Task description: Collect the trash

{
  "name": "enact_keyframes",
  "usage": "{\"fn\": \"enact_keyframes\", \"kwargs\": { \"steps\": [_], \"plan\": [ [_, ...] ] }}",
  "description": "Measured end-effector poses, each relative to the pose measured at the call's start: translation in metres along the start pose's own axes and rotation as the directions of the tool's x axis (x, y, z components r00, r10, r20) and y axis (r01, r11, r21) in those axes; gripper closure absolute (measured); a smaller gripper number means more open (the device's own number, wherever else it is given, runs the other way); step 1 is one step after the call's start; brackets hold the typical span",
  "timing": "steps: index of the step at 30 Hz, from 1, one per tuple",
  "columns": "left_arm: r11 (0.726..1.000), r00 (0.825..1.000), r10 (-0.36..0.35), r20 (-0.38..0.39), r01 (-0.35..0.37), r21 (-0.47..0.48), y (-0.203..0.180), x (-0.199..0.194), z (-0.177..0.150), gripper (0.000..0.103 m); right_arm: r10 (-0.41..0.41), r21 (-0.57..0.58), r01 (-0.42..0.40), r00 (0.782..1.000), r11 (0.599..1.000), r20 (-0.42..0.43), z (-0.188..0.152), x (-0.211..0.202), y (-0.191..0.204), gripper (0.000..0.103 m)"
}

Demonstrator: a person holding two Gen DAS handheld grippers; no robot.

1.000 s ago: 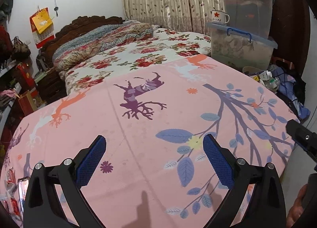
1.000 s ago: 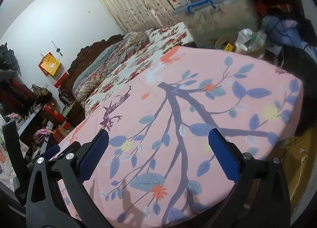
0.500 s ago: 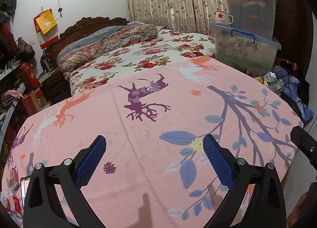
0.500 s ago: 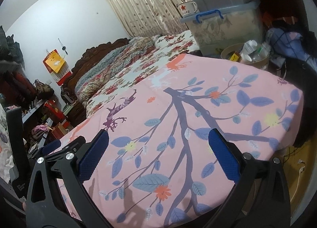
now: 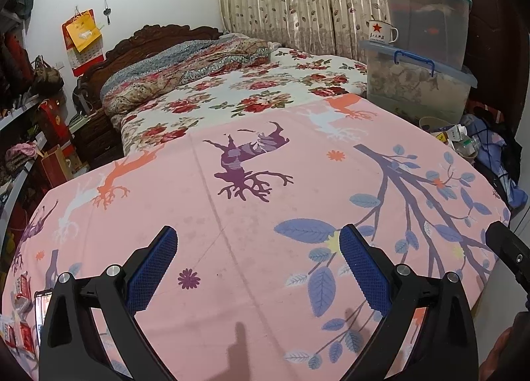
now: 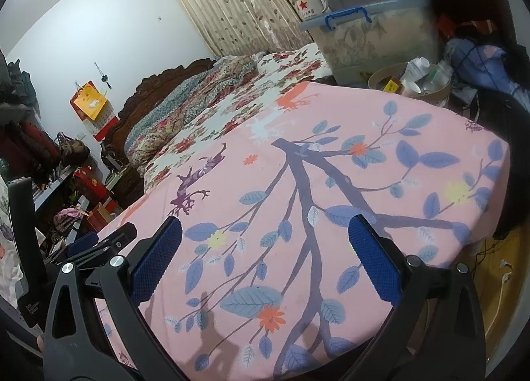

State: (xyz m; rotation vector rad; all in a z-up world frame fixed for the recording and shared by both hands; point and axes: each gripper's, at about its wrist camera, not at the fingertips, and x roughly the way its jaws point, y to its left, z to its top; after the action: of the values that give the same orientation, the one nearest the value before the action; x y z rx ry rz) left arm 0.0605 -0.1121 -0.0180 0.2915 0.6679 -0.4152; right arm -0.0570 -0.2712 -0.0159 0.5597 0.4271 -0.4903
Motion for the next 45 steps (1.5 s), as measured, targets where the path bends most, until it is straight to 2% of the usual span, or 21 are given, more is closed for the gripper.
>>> {"fn": "enact_keyframes", "kwargs": {
  "steps": [23,37,45],
  "plan": [
    [0.997,0.997,-0.075,0.014,0.075,0.026,-0.012,-0.008,0.0,0.009,-0.039,0.047,0.038,0.999,0.998,0.034,0.007,-0.005,-0.012,0.003],
    [0.994,0.995,-0.099,0.004,0.099,0.041,-0.019,-0.007,0.001,0.009,-0.043,0.058,0.041,0.999,0.997,0.026,0.009,-0.004,-0.015,0.003],
    [0.995,0.996,-0.089,0.014,0.089,0.047,-0.02,-0.009,0.0,0.009,-0.043,0.059,0.042,0.999,0.997,0.025,0.009,-0.004,-0.015,0.003]
  ]
}}
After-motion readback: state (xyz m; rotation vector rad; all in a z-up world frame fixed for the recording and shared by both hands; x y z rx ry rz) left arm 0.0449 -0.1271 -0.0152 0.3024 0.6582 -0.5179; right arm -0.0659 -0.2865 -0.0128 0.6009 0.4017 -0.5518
